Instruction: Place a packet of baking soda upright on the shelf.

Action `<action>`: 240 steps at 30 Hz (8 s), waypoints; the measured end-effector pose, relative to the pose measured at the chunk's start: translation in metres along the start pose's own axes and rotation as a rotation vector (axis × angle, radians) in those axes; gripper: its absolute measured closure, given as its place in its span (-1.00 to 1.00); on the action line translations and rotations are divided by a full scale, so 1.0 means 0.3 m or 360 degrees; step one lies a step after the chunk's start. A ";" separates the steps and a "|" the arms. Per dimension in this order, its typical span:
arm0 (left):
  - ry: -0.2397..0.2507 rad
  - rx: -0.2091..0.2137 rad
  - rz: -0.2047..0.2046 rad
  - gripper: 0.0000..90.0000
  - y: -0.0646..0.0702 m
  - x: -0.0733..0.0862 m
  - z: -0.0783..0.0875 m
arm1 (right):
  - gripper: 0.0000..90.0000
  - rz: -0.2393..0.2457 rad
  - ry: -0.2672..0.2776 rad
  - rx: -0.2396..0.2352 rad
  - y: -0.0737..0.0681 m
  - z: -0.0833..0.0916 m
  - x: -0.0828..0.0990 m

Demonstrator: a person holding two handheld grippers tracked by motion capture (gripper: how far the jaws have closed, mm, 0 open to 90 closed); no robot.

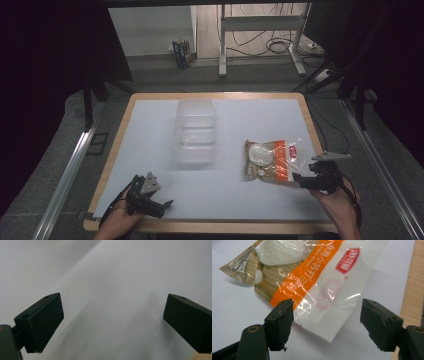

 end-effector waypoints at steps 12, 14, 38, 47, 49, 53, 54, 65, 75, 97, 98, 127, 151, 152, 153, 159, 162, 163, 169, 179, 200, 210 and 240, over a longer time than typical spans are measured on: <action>-0.0003 -0.0003 -0.0002 -0.93 0.000 0.000 -0.001 | -0.45 -0.0096 -0.0031 -0.0045 0.039 -0.085 -0.030; -0.0003 -0.0001 -0.0002 -0.93 0.000 0.000 -0.001 | -0.45 -0.0108 -0.0031 -0.0046 0.045 -0.083 -0.028; -0.0012 -0.0004 -0.0004 -0.93 0.000 0.001 -0.002 | 0.24 -0.0166 -0.0054 -0.0367 -0.038 -0.201 -0.119; -0.0007 0.0000 0.0007 -0.93 -0.002 0.001 -0.001 | 0.97 -0.0074 0.0015 -0.0252 -0.062 -0.165 -0.197; -0.0006 -0.0001 0.0009 -0.93 -0.003 0.001 0.000 | 0.97 -0.0076 0.0057 -0.0281 -0.072 -0.149 -0.221; -0.0004 -0.0003 0.0014 -0.93 -0.004 0.001 0.000 | 0.97 -0.0042 0.0110 -0.0322 -0.098 -0.128 -0.275; -0.0002 -0.0002 0.0015 -0.93 -0.004 0.001 0.000 | 0.97 -0.0021 0.0114 -0.0327 -0.108 -0.124 -0.292; 0.0002 0.0003 0.0019 -0.93 -0.005 0.001 0.001 | 0.97 0.0165 0.0103 -0.0320 -0.189 -0.098 -0.406; 0.0002 0.0000 0.0019 -0.93 -0.004 0.001 0.000 | 0.97 0.0231 0.0128 -0.0296 -0.205 -0.076 -0.484; 0.0005 0.0002 0.0013 -0.93 -0.005 0.001 0.002 | 0.97 0.0375 0.0189 -0.0310 -0.290 -0.096 -0.722; 0.0006 0.0002 0.0013 -0.93 -0.005 0.001 0.002 | 0.97 0.0380 0.0191 -0.0320 -0.298 -0.099 -0.737; 0.0022 0.0010 0.0015 -0.93 -0.006 0.000 0.003 | 0.97 0.0570 0.0148 -0.0447 -0.576 -0.296 -0.979; 0.0022 0.0011 0.0009 -0.93 -0.006 0.002 0.006 | 0.97 0.0600 0.0035 -0.0507 -0.711 -0.527 -0.949; 0.0021 0.0010 0.0008 -0.93 -0.006 0.002 0.006 | 0.97 0.0600 0.0032 -0.0494 -0.708 -0.535 -0.944; 0.0022 0.0011 0.0008 -0.93 -0.006 0.002 0.006 | 0.97 0.0595 0.0049 -0.0484 -0.701 -0.539 -0.942; 0.0019 0.0010 0.0008 -0.93 -0.005 0.001 0.006 | 0.96 0.0591 0.0031 -0.0499 -0.691 -0.536 -0.932; 0.0019 0.0010 0.0009 -0.93 -0.005 0.001 0.005 | 0.94 0.0614 0.0035 -0.0484 -0.693 -0.536 -0.933; 0.0019 0.0010 0.0009 -0.93 -0.005 0.001 0.005 | 0.94 0.0614 0.0035 -0.0484 -0.693 -0.536 -0.933; 0.0020 0.0014 0.0011 -0.93 -0.006 0.001 0.006 | 0.61 0.0604 0.0068 -0.0476 -0.691 -0.524 -0.942; 0.0019 0.0012 0.0009 -0.93 -0.005 0.001 0.005 | -0.26 0.0630 0.0143 -0.0430 -0.678 -0.499 -0.962; 0.0015 0.0007 0.0006 -0.93 -0.004 0.001 0.003 | -0.74 0.0647 0.0240 -0.0479 -0.648 -0.420 -0.958; 0.0014 0.0005 0.0008 -0.93 -0.004 0.001 0.004 | -0.83 0.0645 0.0256 -0.0494 -0.612 -0.386 -0.933; 0.0012 0.0003 0.0009 -0.93 -0.004 0.001 0.003 | -1.00 0.0681 0.0149 -0.0438 -0.545 -0.375 -0.815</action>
Point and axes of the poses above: each handheld gripper's, and its own axes: z roughly backward along the jaws, x roughly out of its underside, y roughly to its right, the point moved 8 cm from there along -z, roughly forward along the jaws
